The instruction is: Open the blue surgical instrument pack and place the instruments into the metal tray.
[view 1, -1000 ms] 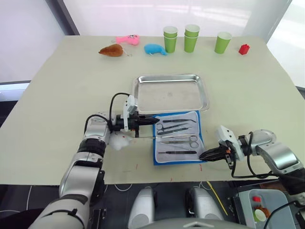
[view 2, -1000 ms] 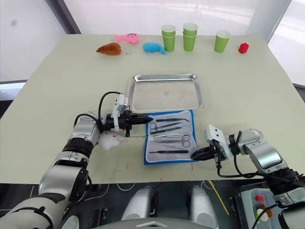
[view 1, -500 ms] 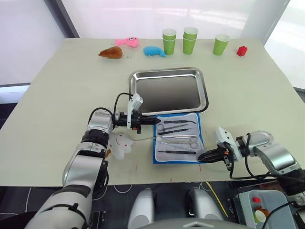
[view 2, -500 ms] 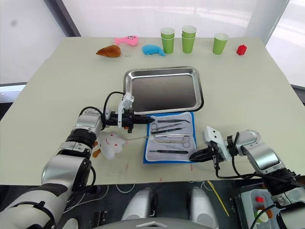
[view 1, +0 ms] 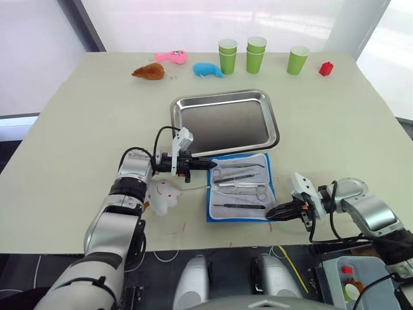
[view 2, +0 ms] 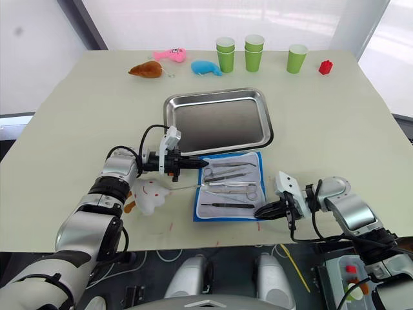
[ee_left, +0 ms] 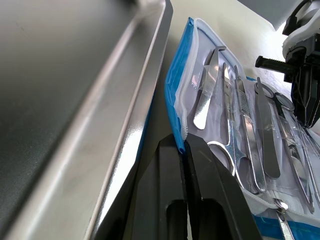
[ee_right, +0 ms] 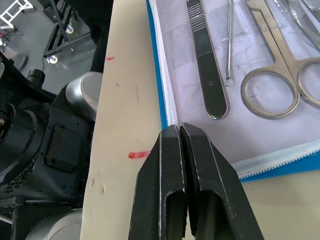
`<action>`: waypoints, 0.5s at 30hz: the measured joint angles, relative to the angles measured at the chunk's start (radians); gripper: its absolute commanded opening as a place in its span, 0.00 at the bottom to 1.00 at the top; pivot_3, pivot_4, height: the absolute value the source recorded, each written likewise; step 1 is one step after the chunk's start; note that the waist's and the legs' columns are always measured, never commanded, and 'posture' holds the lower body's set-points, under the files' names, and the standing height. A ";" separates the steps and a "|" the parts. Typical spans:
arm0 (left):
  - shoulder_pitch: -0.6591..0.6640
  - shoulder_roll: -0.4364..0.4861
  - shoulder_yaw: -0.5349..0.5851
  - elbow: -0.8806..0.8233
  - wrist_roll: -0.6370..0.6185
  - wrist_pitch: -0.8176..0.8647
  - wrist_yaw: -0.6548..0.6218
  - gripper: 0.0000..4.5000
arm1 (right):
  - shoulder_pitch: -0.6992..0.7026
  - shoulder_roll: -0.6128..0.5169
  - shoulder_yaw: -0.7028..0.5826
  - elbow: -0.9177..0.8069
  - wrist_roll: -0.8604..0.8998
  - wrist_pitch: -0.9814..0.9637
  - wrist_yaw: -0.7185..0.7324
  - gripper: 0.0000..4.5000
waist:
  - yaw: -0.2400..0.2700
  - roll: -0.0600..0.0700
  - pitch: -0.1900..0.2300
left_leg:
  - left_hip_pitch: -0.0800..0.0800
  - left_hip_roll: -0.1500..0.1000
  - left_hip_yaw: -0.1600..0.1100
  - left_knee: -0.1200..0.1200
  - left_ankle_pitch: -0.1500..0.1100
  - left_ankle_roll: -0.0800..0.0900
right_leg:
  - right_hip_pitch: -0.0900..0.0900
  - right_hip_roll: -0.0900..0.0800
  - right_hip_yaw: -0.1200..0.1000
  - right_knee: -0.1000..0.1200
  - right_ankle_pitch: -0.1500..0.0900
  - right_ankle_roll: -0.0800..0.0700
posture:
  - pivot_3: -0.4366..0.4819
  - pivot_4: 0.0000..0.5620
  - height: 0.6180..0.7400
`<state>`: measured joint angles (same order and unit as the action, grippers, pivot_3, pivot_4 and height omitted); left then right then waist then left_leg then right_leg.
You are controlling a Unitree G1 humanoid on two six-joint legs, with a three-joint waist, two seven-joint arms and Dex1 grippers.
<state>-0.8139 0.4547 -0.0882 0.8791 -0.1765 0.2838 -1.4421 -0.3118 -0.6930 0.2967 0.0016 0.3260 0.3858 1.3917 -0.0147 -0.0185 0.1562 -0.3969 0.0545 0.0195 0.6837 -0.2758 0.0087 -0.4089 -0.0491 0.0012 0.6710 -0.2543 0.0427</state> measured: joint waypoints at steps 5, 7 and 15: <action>0.005 0.003 0.001 -0.011 0.000 -0.021 0.000 0.00 | -0.002 0.008 0.000 0.010 -0.001 -0.006 0.003 0.02 | -0.001 0.000 0.000 | 0.000 0.000 0.000 0.000 0.000 0.000 | 0.000 0.000 0.000 0.000 0.000 0.000 | 0.48 0.27 1.00; 0.005 0.003 0.004 -0.016 -0.002 -0.030 0.002 0.00 | -0.003 0.015 0.000 0.015 -0.001 -0.011 0.003 0.02 | 0.000 0.000 0.000 | 0.000 0.000 0.000 0.000 0.000 0.000 | 0.000 0.000 0.000 0.000 0.000 0.000 | 0.48 0.27 1.00; 0.014 0.005 0.005 -0.039 -0.003 -0.018 0.002 0.00 | 0.001 0.017 0.000 0.014 -0.001 -0.018 0.000 0.02 | 0.000 0.000 0.000 | 0.000 0.000 0.000 0.000 0.000 0.000 | 0.000 0.000 0.000 0.000 0.000 0.000 | 0.48 0.27 1.00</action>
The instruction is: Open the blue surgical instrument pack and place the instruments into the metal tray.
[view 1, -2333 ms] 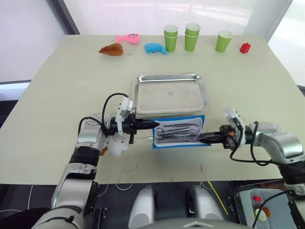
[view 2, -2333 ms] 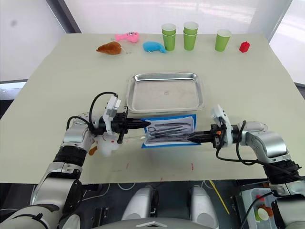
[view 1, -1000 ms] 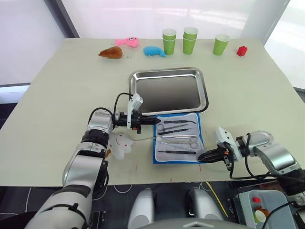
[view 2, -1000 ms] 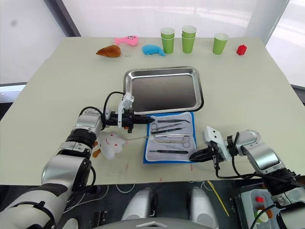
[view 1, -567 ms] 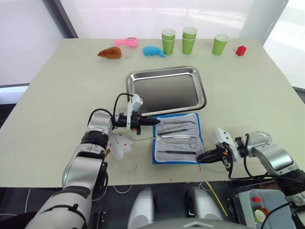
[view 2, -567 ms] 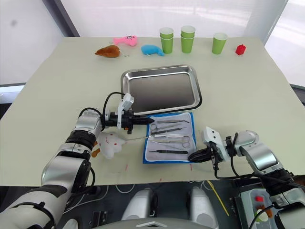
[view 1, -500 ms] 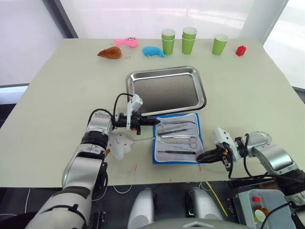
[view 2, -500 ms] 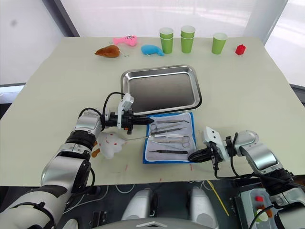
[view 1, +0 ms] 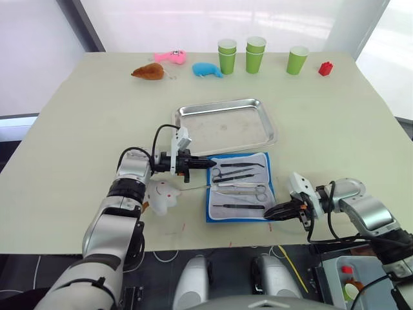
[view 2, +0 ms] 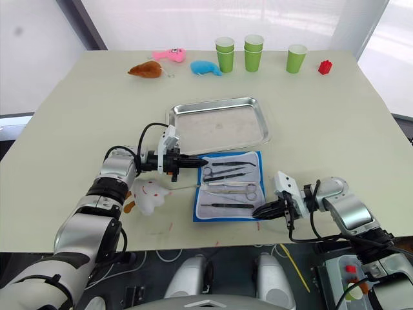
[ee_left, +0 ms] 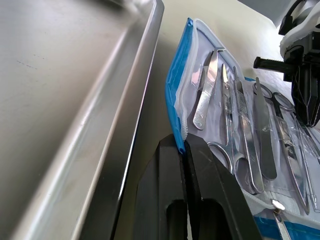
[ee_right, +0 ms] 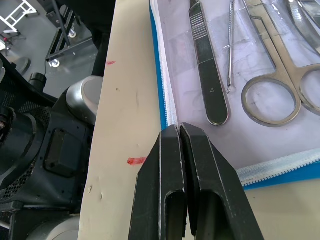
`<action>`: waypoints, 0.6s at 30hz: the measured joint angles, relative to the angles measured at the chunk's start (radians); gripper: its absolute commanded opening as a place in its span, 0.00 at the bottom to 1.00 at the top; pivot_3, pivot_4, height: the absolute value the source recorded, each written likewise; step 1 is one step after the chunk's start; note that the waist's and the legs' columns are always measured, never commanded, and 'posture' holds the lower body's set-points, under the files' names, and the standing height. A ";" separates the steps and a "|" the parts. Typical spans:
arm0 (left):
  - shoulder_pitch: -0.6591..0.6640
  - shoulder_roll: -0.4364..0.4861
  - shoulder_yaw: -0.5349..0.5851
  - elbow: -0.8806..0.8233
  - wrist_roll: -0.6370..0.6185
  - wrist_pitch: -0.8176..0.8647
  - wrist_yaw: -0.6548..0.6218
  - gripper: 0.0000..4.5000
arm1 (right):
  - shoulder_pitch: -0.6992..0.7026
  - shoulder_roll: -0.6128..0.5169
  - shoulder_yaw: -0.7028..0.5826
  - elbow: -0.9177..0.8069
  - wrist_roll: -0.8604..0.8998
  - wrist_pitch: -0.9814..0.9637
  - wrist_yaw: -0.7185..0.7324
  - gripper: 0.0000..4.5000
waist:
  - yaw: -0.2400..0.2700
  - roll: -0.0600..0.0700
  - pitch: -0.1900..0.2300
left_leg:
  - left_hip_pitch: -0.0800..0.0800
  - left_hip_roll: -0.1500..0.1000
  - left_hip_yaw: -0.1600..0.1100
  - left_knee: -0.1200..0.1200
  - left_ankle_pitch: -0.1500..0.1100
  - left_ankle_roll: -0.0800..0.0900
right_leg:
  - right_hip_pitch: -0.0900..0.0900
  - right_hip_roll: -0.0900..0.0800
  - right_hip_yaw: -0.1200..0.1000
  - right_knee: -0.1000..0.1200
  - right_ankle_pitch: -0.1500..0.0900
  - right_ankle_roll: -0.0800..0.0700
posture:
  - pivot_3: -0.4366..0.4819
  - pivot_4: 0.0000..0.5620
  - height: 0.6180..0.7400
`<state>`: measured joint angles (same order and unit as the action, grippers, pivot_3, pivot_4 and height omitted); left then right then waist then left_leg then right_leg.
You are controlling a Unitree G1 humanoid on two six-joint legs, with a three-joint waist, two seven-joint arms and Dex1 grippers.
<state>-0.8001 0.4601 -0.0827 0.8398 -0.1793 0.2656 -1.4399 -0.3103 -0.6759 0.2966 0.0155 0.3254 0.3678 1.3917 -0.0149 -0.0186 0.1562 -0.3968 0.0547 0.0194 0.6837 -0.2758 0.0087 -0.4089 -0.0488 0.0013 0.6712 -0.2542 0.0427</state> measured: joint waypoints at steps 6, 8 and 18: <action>0.006 0.013 -0.008 -0.034 0.001 0.045 -0.003 0.00 | 0.007 0.008 -0.002 -0.005 0.001 0.002 -0.006 0.02 | -0.001 0.000 0.000 | 0.000 0.000 0.000 0.000 0.000 0.000 | 0.000 0.000 0.000 0.000 0.000 0.000 | 0.48 0.27 1.00; 0.010 0.021 -0.015 -0.062 0.001 0.086 -0.003 0.00 | 0.007 0.011 -0.002 -0.005 0.001 0.004 -0.007 0.02 | -0.002 0.000 0.000 | 0.000 0.000 0.000 0.000 0.000 0.000 | 0.000 0.000 0.000 0.000 0.000 0.000 | 0.48 0.27 1.00; 0.042 0.052 -0.025 -0.222 -0.013 0.298 0.010 0.00 | 0.004 0.006 -0.002 -0.006 0.002 0.020 0.006 0.02 | 0.001 0.000 0.000 | 0.000 0.000 0.000 0.000 0.000 0.000 | 0.000 0.000 0.000 0.000 0.000 0.000 | 0.48 0.27 1.00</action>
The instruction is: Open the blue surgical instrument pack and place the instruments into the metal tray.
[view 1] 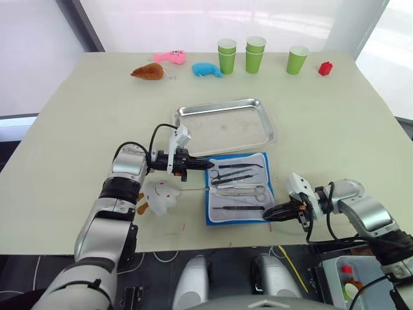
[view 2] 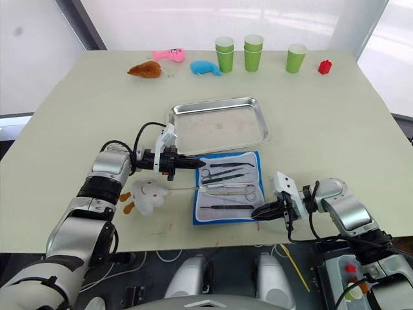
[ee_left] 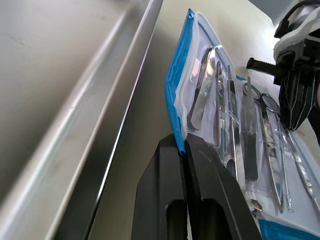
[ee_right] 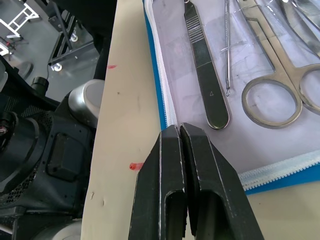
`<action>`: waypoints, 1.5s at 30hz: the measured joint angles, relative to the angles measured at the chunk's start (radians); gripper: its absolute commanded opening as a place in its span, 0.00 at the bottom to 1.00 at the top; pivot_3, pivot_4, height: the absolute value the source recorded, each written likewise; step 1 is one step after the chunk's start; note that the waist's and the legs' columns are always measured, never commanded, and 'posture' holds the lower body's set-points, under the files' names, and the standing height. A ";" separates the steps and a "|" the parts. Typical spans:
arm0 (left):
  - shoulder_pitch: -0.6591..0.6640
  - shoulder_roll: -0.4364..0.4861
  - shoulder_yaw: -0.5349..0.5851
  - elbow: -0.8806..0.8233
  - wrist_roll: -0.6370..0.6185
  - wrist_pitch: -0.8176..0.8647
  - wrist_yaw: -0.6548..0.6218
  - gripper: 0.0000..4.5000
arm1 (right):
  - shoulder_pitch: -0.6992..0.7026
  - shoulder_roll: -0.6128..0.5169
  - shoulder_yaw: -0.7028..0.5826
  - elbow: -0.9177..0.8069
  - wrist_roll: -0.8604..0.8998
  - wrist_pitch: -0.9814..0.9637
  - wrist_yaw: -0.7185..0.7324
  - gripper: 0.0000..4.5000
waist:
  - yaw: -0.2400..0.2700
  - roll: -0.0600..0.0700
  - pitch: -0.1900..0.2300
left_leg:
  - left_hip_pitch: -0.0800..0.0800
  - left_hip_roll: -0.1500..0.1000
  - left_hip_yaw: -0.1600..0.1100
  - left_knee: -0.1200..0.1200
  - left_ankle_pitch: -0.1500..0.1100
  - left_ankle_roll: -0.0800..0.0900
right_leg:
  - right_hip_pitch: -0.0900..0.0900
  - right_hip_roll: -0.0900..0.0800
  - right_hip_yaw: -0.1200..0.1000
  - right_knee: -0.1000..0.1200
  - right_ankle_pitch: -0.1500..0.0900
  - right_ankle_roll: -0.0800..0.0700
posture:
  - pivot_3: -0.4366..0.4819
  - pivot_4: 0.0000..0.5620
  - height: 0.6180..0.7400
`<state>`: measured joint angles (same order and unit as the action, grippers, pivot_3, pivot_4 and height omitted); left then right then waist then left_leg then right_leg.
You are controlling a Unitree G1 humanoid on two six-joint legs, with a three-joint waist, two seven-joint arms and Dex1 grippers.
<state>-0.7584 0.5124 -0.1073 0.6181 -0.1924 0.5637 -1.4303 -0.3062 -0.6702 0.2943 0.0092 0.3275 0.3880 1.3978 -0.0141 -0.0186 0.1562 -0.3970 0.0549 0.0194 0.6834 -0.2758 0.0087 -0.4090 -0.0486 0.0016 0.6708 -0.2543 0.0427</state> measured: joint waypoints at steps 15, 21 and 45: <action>0.095 0.014 0.027 -0.170 -0.047 0.061 0.097 0.00 | -0.007 0.002 0.001 0.011 -0.001 0.000 0.011 0.02 | 0.002 0.000 0.000 | 0.000 0.000 0.000 0.000 0.000 0.000 | 0.000 0.000 0.000 0.000 0.000 0.000 | 0.48 0.27 1.00; 0.104 0.001 0.028 -0.172 -0.050 0.033 0.129 0.00 | -0.007 0.007 0.001 0.013 -0.004 -0.001 0.010 0.02 | 0.003 0.000 0.000 | 0.000 0.000 0.000 0.000 0.000 0.000 | 0.000 0.000 0.000 0.000 0.000 0.000 | 0.48 0.27 1.00; 0.124 0.002 0.011 -0.171 -0.078 -0.017 0.162 0.32 | -0.008 0.009 0.000 0.010 0.008 0.011 0.009 0.06 | 0.003 0.000 0.000 | 0.000 0.000 0.000 0.000 0.000 0.000 | 0.000 0.000 0.000 0.001 0.000 0.000 | 0.48 0.27 1.00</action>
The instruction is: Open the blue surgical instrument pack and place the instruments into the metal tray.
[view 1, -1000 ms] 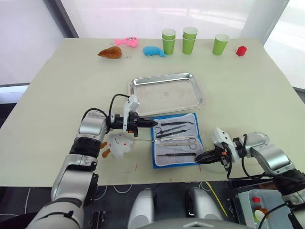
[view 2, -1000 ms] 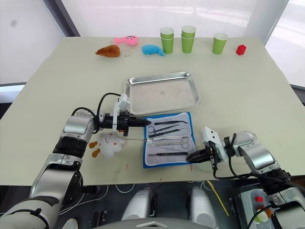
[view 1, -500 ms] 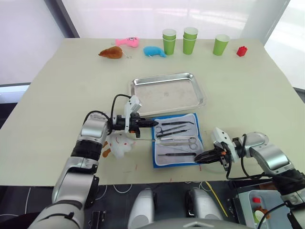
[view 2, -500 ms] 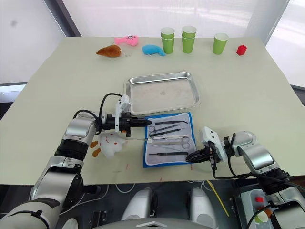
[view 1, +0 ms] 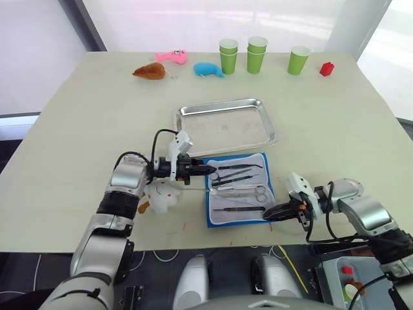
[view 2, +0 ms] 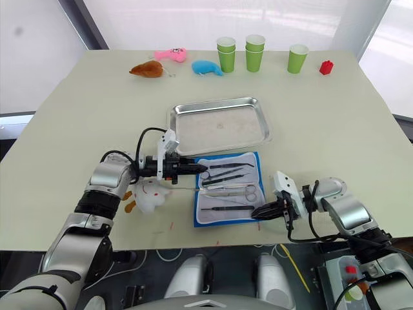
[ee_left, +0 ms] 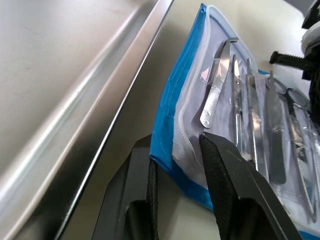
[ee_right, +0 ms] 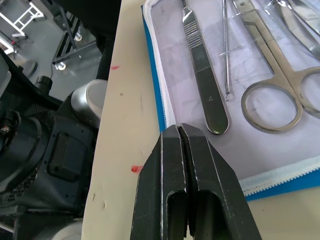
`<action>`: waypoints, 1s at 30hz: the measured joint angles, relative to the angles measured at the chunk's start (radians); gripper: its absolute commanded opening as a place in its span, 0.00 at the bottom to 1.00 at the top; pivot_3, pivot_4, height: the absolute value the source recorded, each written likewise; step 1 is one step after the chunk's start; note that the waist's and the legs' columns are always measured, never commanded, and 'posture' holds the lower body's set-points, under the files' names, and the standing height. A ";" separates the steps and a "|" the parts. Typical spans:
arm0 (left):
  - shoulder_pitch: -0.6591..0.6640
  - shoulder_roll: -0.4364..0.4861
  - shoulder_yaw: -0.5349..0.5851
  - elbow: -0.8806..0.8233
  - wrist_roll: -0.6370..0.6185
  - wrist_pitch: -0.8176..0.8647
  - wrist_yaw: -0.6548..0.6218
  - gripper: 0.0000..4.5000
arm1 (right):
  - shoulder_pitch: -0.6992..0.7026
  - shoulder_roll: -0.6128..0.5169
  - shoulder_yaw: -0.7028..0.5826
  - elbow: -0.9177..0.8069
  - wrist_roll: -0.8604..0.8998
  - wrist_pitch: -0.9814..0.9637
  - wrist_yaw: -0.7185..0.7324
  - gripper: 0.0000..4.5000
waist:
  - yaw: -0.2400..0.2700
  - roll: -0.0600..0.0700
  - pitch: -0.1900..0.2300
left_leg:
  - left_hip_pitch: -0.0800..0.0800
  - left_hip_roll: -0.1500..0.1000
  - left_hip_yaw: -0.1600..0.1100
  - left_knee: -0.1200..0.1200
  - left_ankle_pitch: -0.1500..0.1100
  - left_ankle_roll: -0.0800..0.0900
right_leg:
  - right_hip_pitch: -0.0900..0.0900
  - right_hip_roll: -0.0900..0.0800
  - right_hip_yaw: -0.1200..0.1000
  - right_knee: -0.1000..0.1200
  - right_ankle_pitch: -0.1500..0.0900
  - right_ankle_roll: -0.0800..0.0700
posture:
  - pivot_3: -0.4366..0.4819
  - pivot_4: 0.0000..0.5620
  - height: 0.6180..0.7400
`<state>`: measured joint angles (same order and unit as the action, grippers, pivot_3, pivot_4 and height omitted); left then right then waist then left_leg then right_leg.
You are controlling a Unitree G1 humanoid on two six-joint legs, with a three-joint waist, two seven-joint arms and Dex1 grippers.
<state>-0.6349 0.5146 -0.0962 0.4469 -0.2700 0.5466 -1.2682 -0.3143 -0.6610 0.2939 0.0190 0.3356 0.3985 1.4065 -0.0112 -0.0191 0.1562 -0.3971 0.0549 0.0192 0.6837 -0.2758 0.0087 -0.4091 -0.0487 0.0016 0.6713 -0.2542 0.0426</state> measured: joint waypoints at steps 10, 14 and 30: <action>0.022 0.020 0.046 -0.016 -0.071 -0.018 -0.050 0.32 | 0.044 -0.035 -0.023 -0.063 0.051 0.028 0.019 0.55 | 0.000 0.000 0.001 | -0.001 0.000 0.000 0.000 0.000 0.000 | -0.001 0.000 0.000 0.000 0.000 0.000 | 0.48 0.27 1.00; 0.032 0.042 0.049 -0.037 -0.087 -0.030 -0.070 0.32 | 0.047 -0.065 -0.074 -0.083 0.077 0.063 -0.001 0.55 | 0.000 0.000 0.001 | -0.001 0.000 0.000 0.000 0.000 0.000 | -0.001 0.000 0.000 0.000 0.000 0.000 | 0.48 0.27 1.00; 0.064 0.134 0.117 -0.131 -0.138 -0.129 -0.141 0.32 | -0.019 0.027 -0.233 -0.035 0.145 -0.077 -0.072 0.84 | -0.001 -0.002 0.004 | -0.002 0.000 0.000 0.000 0.000 0.000 | -0.001 0.000 0.000 0.000 0.000 0.000 | 0.48 0.27 1.00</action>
<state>-0.5705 0.6490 0.0208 0.3159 -0.4077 0.4181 -1.4094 -0.3335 -0.6338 0.0612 -0.0163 0.4804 0.3213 1.3349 -0.0118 -0.0207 0.1598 -0.3987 0.0552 0.0196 0.6835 -0.2758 0.0087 -0.4103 -0.0488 0.0017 0.6711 -0.2542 0.0425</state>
